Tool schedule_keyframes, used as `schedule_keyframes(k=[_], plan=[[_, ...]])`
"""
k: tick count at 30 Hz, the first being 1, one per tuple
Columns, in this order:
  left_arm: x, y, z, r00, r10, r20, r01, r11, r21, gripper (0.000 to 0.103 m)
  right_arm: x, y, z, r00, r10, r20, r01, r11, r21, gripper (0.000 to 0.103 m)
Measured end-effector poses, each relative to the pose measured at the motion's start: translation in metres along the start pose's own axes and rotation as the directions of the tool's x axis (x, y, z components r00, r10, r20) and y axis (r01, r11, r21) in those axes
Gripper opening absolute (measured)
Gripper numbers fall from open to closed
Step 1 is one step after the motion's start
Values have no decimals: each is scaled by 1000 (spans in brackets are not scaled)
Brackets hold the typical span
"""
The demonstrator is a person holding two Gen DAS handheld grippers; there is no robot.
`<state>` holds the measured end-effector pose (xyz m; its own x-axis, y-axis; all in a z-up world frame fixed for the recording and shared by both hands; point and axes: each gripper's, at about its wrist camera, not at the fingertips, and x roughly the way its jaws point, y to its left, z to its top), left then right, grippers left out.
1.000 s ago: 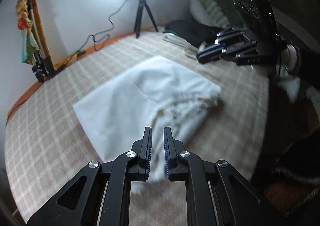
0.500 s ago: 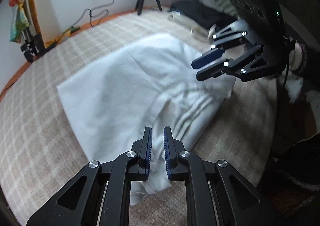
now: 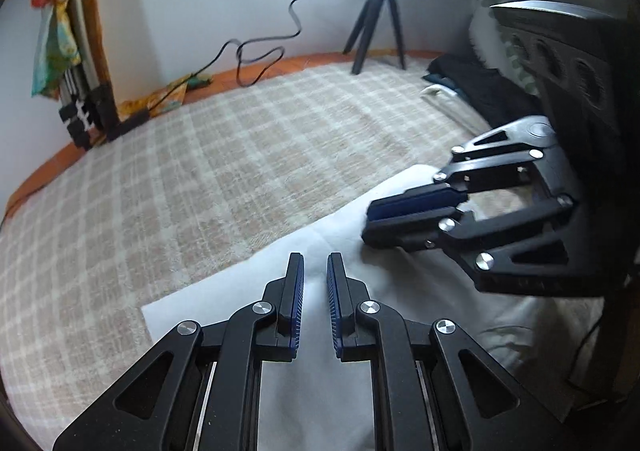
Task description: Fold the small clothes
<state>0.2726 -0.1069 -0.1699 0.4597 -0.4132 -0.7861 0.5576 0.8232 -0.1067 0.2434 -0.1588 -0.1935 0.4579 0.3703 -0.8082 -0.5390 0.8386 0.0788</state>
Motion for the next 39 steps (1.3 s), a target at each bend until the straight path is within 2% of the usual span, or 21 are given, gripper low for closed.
schedule_keyframes(k=[2, 4, 7, 9, 10, 12, 14, 16, 18, 21, 22, 24, 27, 28, 29, 30, 32, 33, 36, 39], plan=[[7, 7, -6, 1000, 19, -12, -19, 1000, -22, 11, 10, -3, -4, 1000, -7, -18, 7, 1000, 6, 9], [9, 15, -12, 1000, 8, -3, -8, 999, -44, 11, 16, -9, -8, 999, -5, -32, 6, 1000, 25, 5], [-1, 25, -18, 1000, 0, 24, 2, 997, -84, 14, 13, -23, -14, 999, 37, -30, -34, 997, 73, 5], [-14, 31, -18, 997, 3, 74, 5, 994, -105, 14, 2, -33, -17, 999, 44, -4, -44, 994, 104, 9], [-19, 34, -18, 996, 19, 92, -9, 994, -105, 14, -7, -41, -19, 997, 66, 35, -70, 988, 137, 11], [-19, 42, -16, 995, 56, 84, -47, 994, -100, 14, -16, -57, -21, 995, 70, 68, -82, 977, 194, 12], [-10, 54, -15, 993, 109, 38, -103, 987, -120, 14, -15, -71, -24, 999, 24, 42, -33, 972, 235, 15], [-1, 66, -20, 992, 123, -7, -123, 981, -148, 14, -9, -82, -30, 1000, -21, -2, 21, 966, 257, 14], [-3, 70, -21, 991, 129, 17, -125, 980, -154, 14, -4, -91, -37, 995, -88, -54, 99, 961, 257, 13], [-8, 69, -22, 984, 175, 19, -171, 976, -135, 14, -14, -107, -45, 991, -125, -44, 133, 939, 316, 10], [-9, 72, -22, 978, 207, 13, -203, 970, -130, 14, -20, -113, -47, 990, -139, -37, 143, 929, 342, 11], [-19, 85, -25, 976, 216, 23, -210, 964, -164, 14, -29, -119, -49, 989, -146, -20, 143, 917, 372, 15], [-43, 104, -34, 976, 211, 54, -192, 952, -237, 15, -47, -121, -53, 993, -119, 17, 103, 915, 390, 18], [-51, 108, -37, 976, 206, 65, -184, 950, -252, 17, -51, -120, -54, 994, -102, 27, 83, 915, 394, 23], [-61, 113, -41, 978, 193, 79, -165, 948, -272, 19, -53, -119, -55, 996, -87, 35, 66, 914, 400, 30], [-69, 116, -45, 981, 175, 90, -143, 947, -288, 22, -56, -117, -56, 997, -69, 42, 46, 914, 402, 33], [-83, 121, -53, 984, 141, 106, -100, 942, -321, 34, -55, -115, -58, 999, -21, 38, 3, 912, 411, 34], [-90, 119, -57, 985, 124, 118, -78, 941, -330, 34, -52, -114, -60, 999, 5, 35, -19, 907, 420, 34], [-101, 103, -61, 987, 87, 134, -42, 950, -310, 34, -42, -112, -64, 995, 92, 36, -98, 887, 451, 33], [-101, 70, -57, 990, 41, 135, -9, 973, -230, 34, -31, -111, -70, 985, 167, 48, -169, 854, 492, 33]])
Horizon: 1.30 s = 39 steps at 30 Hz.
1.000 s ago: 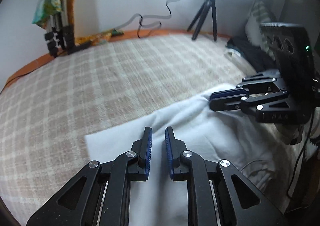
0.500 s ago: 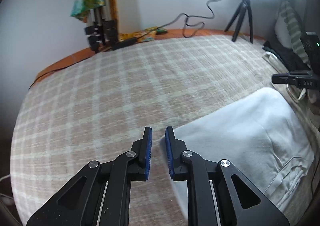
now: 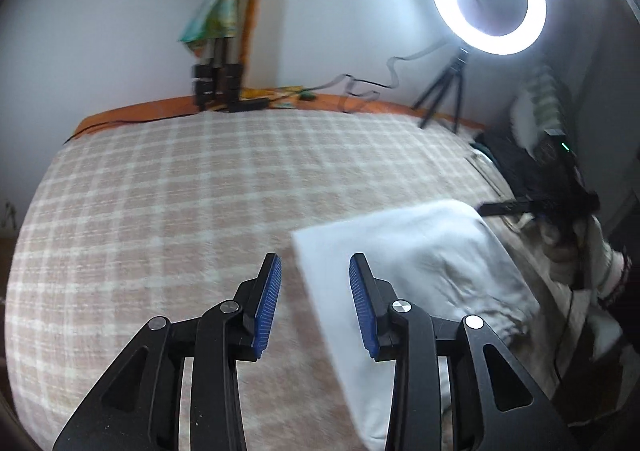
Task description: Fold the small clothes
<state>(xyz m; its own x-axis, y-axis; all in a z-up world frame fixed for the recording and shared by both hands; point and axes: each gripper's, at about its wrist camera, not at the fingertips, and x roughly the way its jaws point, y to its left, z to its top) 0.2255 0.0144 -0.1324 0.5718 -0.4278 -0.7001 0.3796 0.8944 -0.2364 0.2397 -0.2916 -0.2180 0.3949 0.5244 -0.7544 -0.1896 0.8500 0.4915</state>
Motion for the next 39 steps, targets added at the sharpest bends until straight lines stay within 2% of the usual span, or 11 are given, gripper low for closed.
schedule_keyframes(k=[4, 6, 13, 19, 22, 25, 30, 31, 33, 36, 39], plan=[[7, -48, -8, 998, -53, -31, 56, 990, 128, 34, 13, 0, -8, 996, 82, -25, -82, 997, 12, 30], [14, -70, -12, 995, -83, -55, 92, 979, 180, 34, 17, 5, -12, 998, 61, -23, -61, 998, -18, 26], [39, -145, -18, 977, -174, -123, 206, 914, 350, 34, 1, 8, -13, 985, 163, 62, -162, 987, -25, 25], [66, -165, -35, 959, -186, -213, 256, 890, 377, 34, 11, 8, -6, 983, 174, 52, -173, 984, -36, 25], [69, -165, -42, 959, -183, -214, 255, 889, 381, 34, 19, 2, 4, 989, 131, 71, -131, 991, -15, 24], [67, -164, -43, 958, -186, -220, 259, 889, 376, 34, 26, -5, 13, 995, 77, 66, -79, 997, 19, 15], [47, -163, -55, 957, -195, -216, 267, 882, 388, 34, 21, -6, 11, 998, 53, 47, -54, 998, 26, 17], [41, -161, -55, 958, -200, -207, 268, 886, 379, 34, 17, -8, 10, 999, 25, 45, -26, 999, 31, 22], [27, -151, -54, 960, -212, -184, 266, 898, 351, 34, 8, -13, 8, 998, -36, 47, 35, 999, 32, 22], [5, -129, -44, 967, -220, -131, 250, 922, 295, 34, -15, -14, 0, 997, -21, 79, 18, 999, 36, 22], [-3, -100, -26, 981, -170, -88, 187, 949, 254, 37, -31, 7, -6, 994, -30, 109, 35, 998, -45, 22]])
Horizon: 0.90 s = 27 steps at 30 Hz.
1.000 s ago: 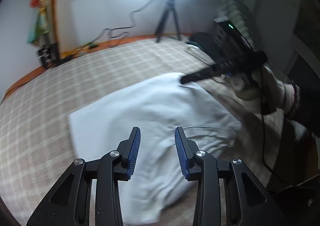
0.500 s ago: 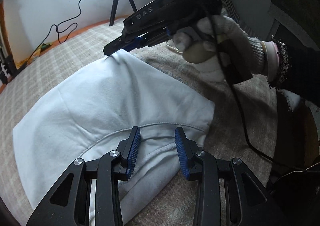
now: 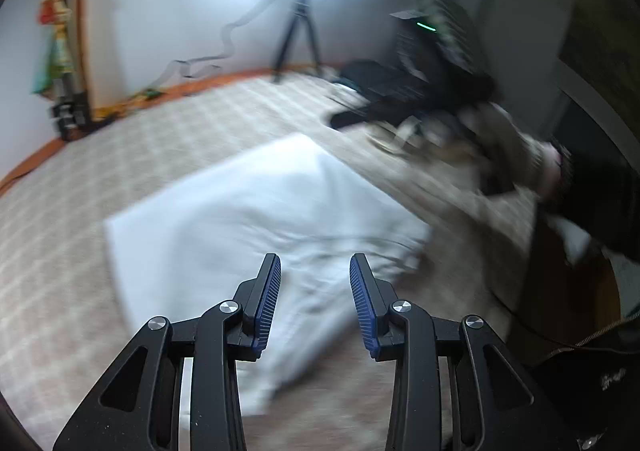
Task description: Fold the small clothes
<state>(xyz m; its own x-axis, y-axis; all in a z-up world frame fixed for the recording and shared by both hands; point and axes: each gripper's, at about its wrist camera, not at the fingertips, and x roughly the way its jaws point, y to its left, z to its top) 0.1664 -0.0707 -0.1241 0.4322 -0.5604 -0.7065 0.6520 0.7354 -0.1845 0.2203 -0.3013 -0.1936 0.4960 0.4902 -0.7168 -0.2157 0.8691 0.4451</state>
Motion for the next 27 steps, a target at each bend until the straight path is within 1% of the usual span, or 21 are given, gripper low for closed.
schedule_keyframes(k=[3, 6, 7, 8, 9, 11, 13, 14, 15, 17, 19, 21, 24, 25, 27], plan=[[9, 28, 13, 994, 108, -13, -108, 994, -5, 38, -1, 35, 3, 1000, 12, 7, -11, 993, -115, 22], [27, 50, 23, 986, 165, -17, -166, 985, -51, 38, 15, 73, 13, 1000, -23, 5, 24, 969, -247, 22], [34, 55, 26, 983, 180, -19, -181, 981, -75, 37, 23, 83, 14, 999, -32, 1, 31, 961, -274, 22], [41, 61, 28, 983, 183, -21, -185, 977, -102, 37, 31, 90, 16, 998, -57, -33, 45, 953, -299, 22], [49, 64, 30, 981, 194, -21, -195, 975, -106, 37, 41, 97, 17, 997, -61, -44, 44, 949, -313, 22], [64, 65, 25, 970, 240, -41, -242, 968, -67, 38, 60, 104, 17, 993, -89, -75, 59, 939, -338, 22], [78, 73, 18, 973, 217, -74, -223, 970, -92, 38, 76, 105, 14, 986, -122, -115, 74, 933, -353, 22], [81, 76, 12, 976, 207, -71, -214, 971, -104, 38, 80, 104, 12, 983, -133, -130, 79, 931, -357, 21], [78, 74, 8, 978, 205, -40, -208, 973, -97, 38, 84, 101, 10, 980, -140, -140, 82, 931, -357, 20], [75, 72, 6, 978, 206, -40, -209, 974, -82, 38, 83, 97, 8, 981, -128, -145, 71, 936, -345, 19], [70, 75, 8, 978, 201, -50, -206, 974, -99, 38, 78, 95, 8, 978, -136, -156, 76, 938, -339, 19], [57, 80, 8, 977, 208, -35, -211, 971, -111, 38, 66, 94, 9, 978, -141, -155, 85, 942, -324, 22], [37, 101, 5, 980, 198, -10, -196, 962, -188, 38, 36, 85, 8, 984, -114, -138, 74, 962, -262, 32], [31, 112, 3, 983, 184, -5, -180, 955, -235, 38, 25, 80, 6, 986, -107, -129, 74, 969, -238, 37], [23, 133, -2, 991, 134, 6, -124, 931, -344, 38, 7, 69, 1, 988, -83, -129, 61, 984, -166, 39]])
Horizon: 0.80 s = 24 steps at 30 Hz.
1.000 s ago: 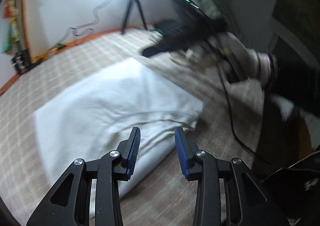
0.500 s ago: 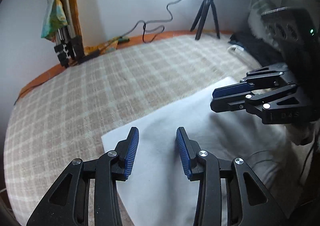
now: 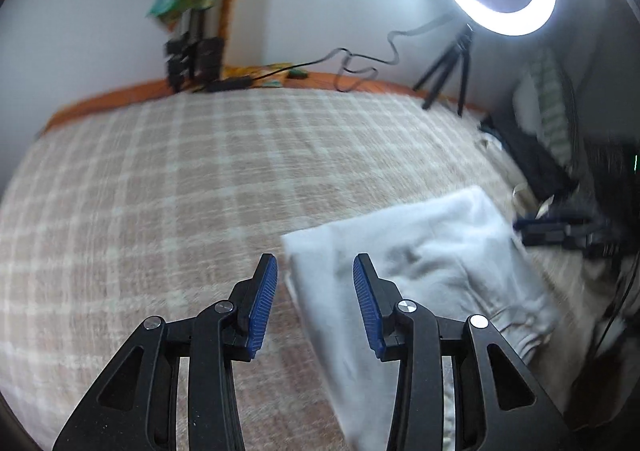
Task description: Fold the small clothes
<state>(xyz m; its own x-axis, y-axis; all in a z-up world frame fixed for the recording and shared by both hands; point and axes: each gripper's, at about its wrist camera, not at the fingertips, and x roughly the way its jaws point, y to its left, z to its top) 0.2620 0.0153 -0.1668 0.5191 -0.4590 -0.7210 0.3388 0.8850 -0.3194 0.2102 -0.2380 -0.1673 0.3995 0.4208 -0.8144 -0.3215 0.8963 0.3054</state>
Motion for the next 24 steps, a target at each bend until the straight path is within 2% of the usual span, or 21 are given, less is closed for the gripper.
schedule_keyframes(k=[4, 7, 10, 14, 18, 24], plan=[[-1, 37, 5, 994, -106, -3, 104, 975, -199, 38, -19, -22, -25, 998, 58, -16, -55, 988, 146, 41], [8, 47, 8, 986, -167, -24, 155, 951, -269, 39, -24, -36, -43, 992, 122, -21, -112, 961, 254, 49], [19, 47, 8, 976, -212, -38, 192, 935, -300, 39, -25, -47, -62, 981, 194, -9, -178, 917, 357, 50], [34, 44, 7, 968, -245, -61, 214, 923, -319, 39, -23, -53, -78, 963, 269, 12, -248, 867, 432, 50], [43, 43, 9, 959, -277, -60, 244, 915, -323, 39, -23, -52, -85, 949, 315, 23, -291, 843, 453, 49], [47, 53, 8, 941, -337, -16, 308, 877, -368, 39, -23, -52, -93, 927, 373, 34, -347, 819, 458, 46]])
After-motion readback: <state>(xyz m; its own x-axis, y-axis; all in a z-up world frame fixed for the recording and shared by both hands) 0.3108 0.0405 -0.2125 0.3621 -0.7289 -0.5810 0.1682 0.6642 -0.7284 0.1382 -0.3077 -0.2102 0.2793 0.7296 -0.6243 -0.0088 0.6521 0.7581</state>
